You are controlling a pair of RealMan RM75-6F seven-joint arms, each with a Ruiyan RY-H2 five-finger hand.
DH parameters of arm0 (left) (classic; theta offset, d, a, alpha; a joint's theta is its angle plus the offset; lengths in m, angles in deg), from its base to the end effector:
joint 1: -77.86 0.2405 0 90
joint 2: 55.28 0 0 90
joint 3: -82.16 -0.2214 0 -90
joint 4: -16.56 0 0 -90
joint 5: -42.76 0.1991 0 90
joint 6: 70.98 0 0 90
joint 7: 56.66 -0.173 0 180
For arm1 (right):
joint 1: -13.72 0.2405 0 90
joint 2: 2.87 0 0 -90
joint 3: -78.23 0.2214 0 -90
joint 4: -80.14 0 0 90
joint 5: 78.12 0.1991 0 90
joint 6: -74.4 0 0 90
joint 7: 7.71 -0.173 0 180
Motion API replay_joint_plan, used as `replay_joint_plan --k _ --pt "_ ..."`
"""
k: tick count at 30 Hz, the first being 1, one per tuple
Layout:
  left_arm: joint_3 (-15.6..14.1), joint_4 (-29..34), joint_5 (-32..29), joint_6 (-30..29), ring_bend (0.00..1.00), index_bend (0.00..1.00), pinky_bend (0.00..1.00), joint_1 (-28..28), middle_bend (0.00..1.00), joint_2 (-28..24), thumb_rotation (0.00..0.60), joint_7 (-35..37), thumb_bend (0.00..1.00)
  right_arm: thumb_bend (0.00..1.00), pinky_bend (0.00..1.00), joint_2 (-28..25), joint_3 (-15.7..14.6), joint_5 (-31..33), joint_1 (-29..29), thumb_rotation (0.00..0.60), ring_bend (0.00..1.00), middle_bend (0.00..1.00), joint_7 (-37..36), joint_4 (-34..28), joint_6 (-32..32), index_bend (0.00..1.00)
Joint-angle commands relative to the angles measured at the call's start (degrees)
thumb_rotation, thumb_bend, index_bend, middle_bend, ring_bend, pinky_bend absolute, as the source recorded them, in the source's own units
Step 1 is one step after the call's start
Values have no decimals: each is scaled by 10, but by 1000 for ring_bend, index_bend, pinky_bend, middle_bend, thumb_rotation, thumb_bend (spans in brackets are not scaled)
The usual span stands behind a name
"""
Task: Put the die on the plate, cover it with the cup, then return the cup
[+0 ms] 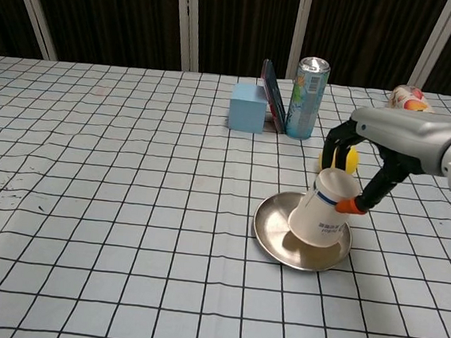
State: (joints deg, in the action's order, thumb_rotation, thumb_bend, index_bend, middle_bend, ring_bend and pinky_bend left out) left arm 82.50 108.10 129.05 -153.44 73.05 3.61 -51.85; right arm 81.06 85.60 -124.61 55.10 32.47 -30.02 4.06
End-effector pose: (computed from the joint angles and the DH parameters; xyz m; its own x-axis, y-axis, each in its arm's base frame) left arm -0.2926 0.1977 0.1683 0.4163 0.0846 0.9053 0.9086 -0.0014 -0.4177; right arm -0.0972 -0.2897 0.0044 0.4339 -0.3186 0.8427 -0.8964 -0.2465 0.3683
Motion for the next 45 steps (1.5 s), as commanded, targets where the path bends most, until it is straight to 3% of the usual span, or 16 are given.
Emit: replay_joint_plan --k 1,13,23,37,45 --pt "0 0 1 0 0 206 23 0 0 0 600 -1 297 268 0 9 -7 -7 -2 600 205 458 0 6 1 555" --pt "-1 0 1 0 0 206 24 0 0 -1 600 3 296 270 0 44 -12 -13 5 600 205 458 0 31 16 556" --pt "-1 -1 1 1 0 207 24 0 0 -2 600 5 296 273 0 73 10 -15 17 600 210 458 -16 66 28 556" --pt "-1 -1 0 4 0 211 23 -2 0 0 600 -1 296 282 0 123 42 -51 12 600 225 460 -96 154 24 569" --pt "0 -1 -2 6 0 213 24 -3 0 0 600 -2 296 284 0 134 42 -62 5 600 225 459 -109 200 23 574"
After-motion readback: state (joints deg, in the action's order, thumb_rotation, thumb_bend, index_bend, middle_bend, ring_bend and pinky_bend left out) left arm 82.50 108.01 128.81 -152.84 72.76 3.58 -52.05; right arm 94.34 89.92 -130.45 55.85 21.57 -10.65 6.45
